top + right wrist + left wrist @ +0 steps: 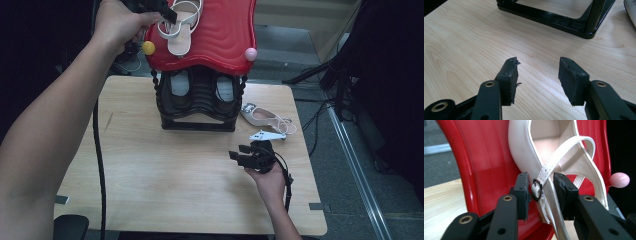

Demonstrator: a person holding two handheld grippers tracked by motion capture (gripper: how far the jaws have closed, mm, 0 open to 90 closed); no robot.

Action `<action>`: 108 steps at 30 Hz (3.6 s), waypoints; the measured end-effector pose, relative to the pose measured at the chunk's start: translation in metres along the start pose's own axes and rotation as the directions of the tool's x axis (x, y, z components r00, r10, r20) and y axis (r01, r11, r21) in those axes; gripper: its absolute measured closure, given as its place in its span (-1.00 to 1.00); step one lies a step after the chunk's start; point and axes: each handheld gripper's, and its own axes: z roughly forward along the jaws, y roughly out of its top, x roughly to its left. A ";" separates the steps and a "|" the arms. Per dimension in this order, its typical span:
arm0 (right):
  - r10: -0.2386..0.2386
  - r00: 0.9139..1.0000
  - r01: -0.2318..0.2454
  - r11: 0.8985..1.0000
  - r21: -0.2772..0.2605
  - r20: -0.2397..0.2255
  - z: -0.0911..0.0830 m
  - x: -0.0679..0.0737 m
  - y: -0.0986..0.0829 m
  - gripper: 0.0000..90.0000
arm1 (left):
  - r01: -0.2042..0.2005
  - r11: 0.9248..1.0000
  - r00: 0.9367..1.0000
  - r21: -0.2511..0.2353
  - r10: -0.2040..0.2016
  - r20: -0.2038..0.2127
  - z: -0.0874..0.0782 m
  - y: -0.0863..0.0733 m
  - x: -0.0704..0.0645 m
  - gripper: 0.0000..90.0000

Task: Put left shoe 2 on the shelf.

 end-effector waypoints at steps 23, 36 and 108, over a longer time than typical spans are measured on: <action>-0.028 1.000 0.028 0.999 -0.021 -0.009 -0.001 -0.003 -0.001 0.24 | -0.037 0.998 0.999 -0.045 0.039 0.038 -0.046 -0.029 0.041 0.15; -0.010 1.000 0.009 0.999 -0.046 -0.018 -0.007 -0.007 0.001 0.29 | -0.012 0.998 1.000 -0.057 0.013 0.022 -0.039 -0.065 0.075 0.15; 0.060 0.988 -0.053 0.997 -0.052 0.142 -0.021 -0.049 0.003 1.00 | -0.025 0.997 0.996 0.076 0.018 0.093 0.099 -0.295 0.107 0.01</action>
